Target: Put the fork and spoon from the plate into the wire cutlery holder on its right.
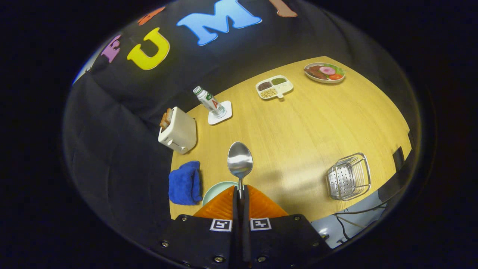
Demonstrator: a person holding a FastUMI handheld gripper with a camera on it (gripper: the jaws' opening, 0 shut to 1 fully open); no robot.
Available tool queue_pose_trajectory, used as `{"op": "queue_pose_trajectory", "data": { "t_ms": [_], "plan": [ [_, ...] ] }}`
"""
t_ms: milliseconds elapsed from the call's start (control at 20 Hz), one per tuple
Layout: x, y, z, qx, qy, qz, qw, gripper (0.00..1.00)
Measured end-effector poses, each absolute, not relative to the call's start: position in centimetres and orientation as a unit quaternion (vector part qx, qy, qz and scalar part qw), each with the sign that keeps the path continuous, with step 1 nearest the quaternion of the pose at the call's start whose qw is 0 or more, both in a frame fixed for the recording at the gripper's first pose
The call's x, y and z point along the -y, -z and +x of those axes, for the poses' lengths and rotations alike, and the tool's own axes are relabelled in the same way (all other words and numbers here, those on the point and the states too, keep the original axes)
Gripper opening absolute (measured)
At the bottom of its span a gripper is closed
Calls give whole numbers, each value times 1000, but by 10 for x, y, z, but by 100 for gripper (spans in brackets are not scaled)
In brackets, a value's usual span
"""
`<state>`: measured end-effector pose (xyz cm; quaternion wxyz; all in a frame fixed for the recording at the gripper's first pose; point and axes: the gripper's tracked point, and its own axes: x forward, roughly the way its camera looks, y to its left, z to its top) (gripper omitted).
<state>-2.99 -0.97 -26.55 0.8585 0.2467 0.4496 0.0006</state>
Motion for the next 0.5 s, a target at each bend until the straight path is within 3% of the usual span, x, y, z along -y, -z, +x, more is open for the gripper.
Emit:
{"op": "queue_pose_trajectory", "data": {
  "t_ms": [500],
  "plan": [
    [120,273,-72,-429,124,294,845,4]
  ]
}}
